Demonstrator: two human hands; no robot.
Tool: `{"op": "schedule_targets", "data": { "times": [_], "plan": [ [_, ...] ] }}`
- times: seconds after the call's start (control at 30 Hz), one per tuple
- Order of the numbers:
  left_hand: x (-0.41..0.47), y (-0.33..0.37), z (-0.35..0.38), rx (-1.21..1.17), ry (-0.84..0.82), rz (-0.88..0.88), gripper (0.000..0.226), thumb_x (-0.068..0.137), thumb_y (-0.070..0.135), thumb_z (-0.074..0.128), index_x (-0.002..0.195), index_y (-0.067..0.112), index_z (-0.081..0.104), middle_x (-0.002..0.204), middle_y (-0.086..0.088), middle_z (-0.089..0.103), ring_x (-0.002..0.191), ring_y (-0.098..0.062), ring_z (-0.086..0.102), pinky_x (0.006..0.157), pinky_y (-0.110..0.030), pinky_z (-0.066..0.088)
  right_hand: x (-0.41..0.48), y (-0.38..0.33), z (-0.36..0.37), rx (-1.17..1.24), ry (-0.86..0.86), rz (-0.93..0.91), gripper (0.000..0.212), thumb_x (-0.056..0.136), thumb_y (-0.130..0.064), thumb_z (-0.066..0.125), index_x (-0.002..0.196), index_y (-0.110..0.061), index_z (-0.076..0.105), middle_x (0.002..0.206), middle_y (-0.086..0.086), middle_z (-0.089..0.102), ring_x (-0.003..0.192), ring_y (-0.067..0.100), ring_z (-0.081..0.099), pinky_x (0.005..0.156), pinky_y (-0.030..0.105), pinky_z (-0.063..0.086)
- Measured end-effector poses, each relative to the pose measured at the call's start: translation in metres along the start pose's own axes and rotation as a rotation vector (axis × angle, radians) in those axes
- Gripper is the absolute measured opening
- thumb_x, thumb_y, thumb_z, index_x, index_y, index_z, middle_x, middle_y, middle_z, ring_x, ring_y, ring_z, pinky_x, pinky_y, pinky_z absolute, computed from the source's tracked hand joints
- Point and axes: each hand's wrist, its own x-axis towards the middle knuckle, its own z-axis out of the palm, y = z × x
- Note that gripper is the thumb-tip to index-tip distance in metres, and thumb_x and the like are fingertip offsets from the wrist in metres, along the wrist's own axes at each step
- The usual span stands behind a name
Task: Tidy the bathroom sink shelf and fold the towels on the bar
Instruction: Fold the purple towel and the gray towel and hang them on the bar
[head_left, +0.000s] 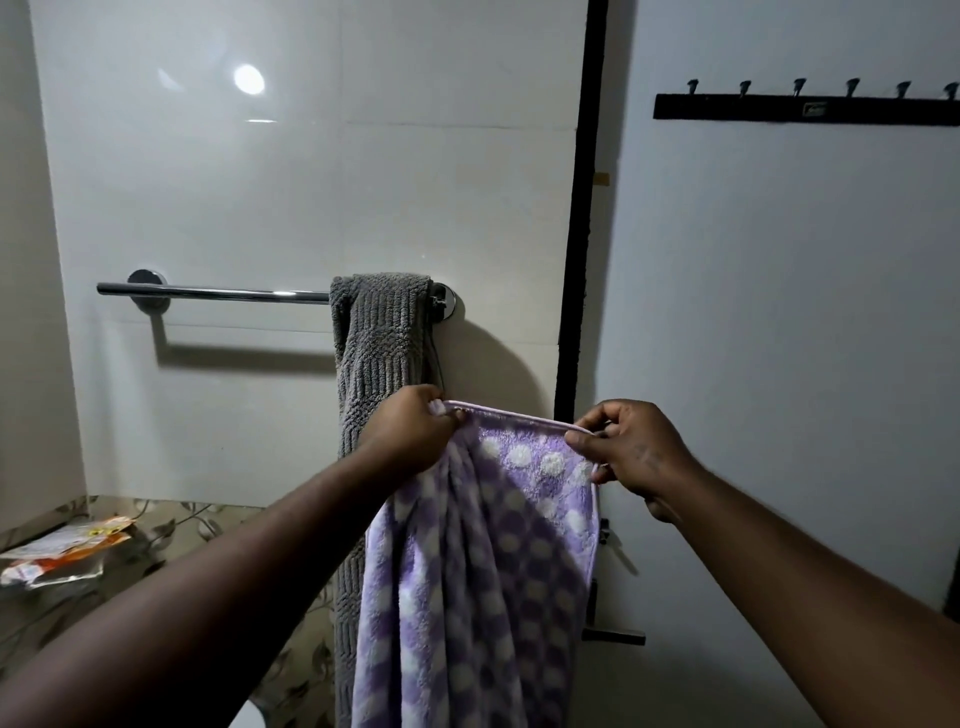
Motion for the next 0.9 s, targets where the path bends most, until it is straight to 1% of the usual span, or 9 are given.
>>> {"op": "schedule_targets", "data": {
  "times": [0.13,0.27,0.4,0.5,0.6,0.7,0.77,0.87,0.9],
  "plan": [
    [0.001,0.001,0.0,0.011,-0.001,-0.03,0.036,0.086,0.048,0.074,0.078,0.015,0.065,0.064,0.006,0.062,0.065,-0.021,0.058,0.056,-0.03,0.037,-0.001,0.001,-0.001,0.123,-0.035,0.059,0.006,0.089,-0.004,0.075,0.084,-0.007,0.075,0.082,0.011,0.072,0.062,0.014,0.071,0.068,0.028,0.063],
    [0.0,0.007,0.005,-0.099,-0.06,-0.069,0.038,0.086,0.045,0.075,0.071,0.015,0.057,0.062,0.006,0.055,0.065,-0.02,0.051,0.059,-0.031,0.035,-0.006,-0.007,0.004,0.173,-0.094,0.074,0.006,0.087,-0.004,0.077,0.084,-0.002,0.072,0.076,0.008,0.072,0.059,0.015,0.071,0.065,0.025,0.062],
    [-0.004,0.023,0.009,-0.364,-0.159,-0.146,0.051,0.08,0.057,0.079,0.09,0.011,0.06,0.078,-0.002,0.059,0.069,-0.017,0.053,0.063,-0.028,0.042,-0.013,-0.024,0.022,0.292,-0.21,0.102,0.009,0.087,-0.005,0.076,0.081,-0.004,0.069,0.068,0.002,0.069,0.055,0.01,0.065,0.062,0.02,0.06],
    [-0.006,0.037,0.009,-0.398,-0.19,-0.176,0.053,0.081,0.065,0.073,0.077,0.015,0.057,0.069,0.0,0.054,0.056,-0.011,0.047,0.048,-0.021,0.037,-0.017,-0.036,0.037,0.337,-0.266,0.104,0.009,0.087,-0.008,0.076,0.082,-0.005,0.069,0.07,0.002,0.069,0.059,0.011,0.064,0.061,0.02,0.058],
    [-0.006,0.047,0.009,-0.375,-0.182,-0.157,0.051,0.09,0.057,0.069,0.065,0.016,0.053,0.055,0.0,0.049,0.042,-0.009,0.04,0.039,-0.018,0.028,-0.018,-0.04,0.051,0.394,-0.309,0.113,0.007,0.09,-0.006,0.073,0.087,-0.003,0.068,0.075,0.005,0.069,0.063,0.011,0.065,0.062,0.019,0.057],
    [-0.008,0.051,0.016,-0.418,-0.224,-0.179,0.044,0.095,0.04,0.069,0.065,0.016,0.048,0.056,0.001,0.046,0.045,-0.008,0.039,0.035,-0.015,0.029,-0.018,-0.039,0.062,0.459,-0.344,0.146,0.008,0.093,-0.003,0.068,0.086,-0.004,0.065,0.076,0.006,0.068,0.062,0.009,0.066,0.061,0.019,0.057],
    [-0.01,0.051,0.018,-0.519,-0.236,-0.211,0.039,0.097,0.028,0.069,0.067,0.016,0.047,0.06,-0.001,0.048,0.05,-0.009,0.04,0.04,-0.015,0.035,-0.017,-0.037,0.065,0.48,-0.33,0.162,0.013,0.095,-0.003,0.066,0.083,-0.006,0.064,0.075,0.005,0.067,0.061,0.008,0.066,0.061,0.018,0.057],
    [-0.015,0.051,0.018,-0.729,-0.274,-0.257,0.023,0.098,0.011,0.067,0.079,0.009,0.054,0.071,-0.007,0.055,0.061,-0.014,0.049,0.061,-0.025,0.046,-0.014,-0.032,0.062,0.464,-0.278,0.169,0.017,0.095,-0.003,0.066,0.08,-0.009,0.064,0.074,0.003,0.067,0.06,0.006,0.065,0.059,0.018,0.056],
    [-0.018,0.051,0.018,-0.781,-0.296,-0.266,0.016,0.098,0.007,0.066,0.085,0.005,0.057,0.073,-0.01,0.057,0.061,-0.015,0.051,0.06,-0.026,0.049,-0.013,-0.031,0.062,0.44,-0.257,0.168,0.017,0.095,-0.004,0.067,0.079,-0.01,0.064,0.074,0.003,0.067,0.062,0.008,0.064,0.06,0.019,0.056]
  ]
}}
